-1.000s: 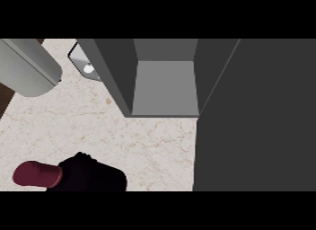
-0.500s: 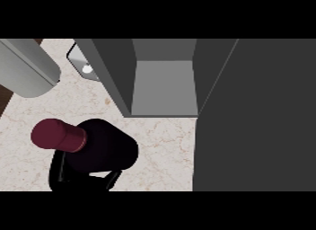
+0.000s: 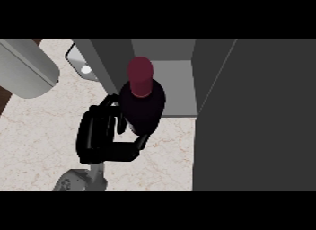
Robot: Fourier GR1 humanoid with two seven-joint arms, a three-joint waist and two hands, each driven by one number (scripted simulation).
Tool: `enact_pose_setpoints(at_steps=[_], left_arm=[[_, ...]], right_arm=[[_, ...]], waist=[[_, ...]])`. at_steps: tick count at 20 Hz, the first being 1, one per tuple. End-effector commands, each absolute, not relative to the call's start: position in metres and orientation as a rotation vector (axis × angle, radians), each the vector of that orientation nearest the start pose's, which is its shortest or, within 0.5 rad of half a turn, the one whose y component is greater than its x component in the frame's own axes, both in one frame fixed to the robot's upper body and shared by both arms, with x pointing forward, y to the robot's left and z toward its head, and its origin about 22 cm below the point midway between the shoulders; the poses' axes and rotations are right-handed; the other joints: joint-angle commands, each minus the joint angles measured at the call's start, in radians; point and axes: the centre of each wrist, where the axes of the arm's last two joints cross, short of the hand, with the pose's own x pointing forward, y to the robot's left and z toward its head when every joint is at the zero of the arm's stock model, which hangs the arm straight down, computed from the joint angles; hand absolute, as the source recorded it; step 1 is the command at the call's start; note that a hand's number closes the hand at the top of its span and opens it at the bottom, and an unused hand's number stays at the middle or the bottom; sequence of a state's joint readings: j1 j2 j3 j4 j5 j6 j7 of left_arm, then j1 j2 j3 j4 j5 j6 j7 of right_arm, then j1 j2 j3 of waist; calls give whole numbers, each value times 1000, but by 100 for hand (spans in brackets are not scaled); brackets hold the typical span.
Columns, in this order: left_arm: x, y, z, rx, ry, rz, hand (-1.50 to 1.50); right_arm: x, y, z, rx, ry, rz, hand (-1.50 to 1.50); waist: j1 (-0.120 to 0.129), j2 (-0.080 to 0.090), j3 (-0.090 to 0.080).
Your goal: Pick up the wine, place it into the cabinet and close the cabinet
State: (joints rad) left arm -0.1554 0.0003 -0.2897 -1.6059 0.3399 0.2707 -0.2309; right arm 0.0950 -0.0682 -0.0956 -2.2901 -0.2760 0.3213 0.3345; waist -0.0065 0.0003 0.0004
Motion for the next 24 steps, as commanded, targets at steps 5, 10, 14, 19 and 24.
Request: enact_pose_setpoints(at_steps=[5,10,14,19,24], left_arm=[[298,126,39,-243,-1845,132,150],[311,94,44,-194,-1819,83,150],[297,80,27,-192,-1800,104,150],[317,96,-4,-165,-1779,144,150],[325,94,-12,-154,-1754,133,150]], right_arm=[[177,-259,150,233,-1899,228,-150],[167,-261,158,231,-1894,262,-150],[189,-259,152,227,-1899,235,-150],[185,-244,140,250,-1896,264,-150],[192,-251,146,226,-1893,244,-150]], waist=[[1,0,0],[-4,0,0],[0,0,0],[-4,2,-1],[-2,2,-1]])
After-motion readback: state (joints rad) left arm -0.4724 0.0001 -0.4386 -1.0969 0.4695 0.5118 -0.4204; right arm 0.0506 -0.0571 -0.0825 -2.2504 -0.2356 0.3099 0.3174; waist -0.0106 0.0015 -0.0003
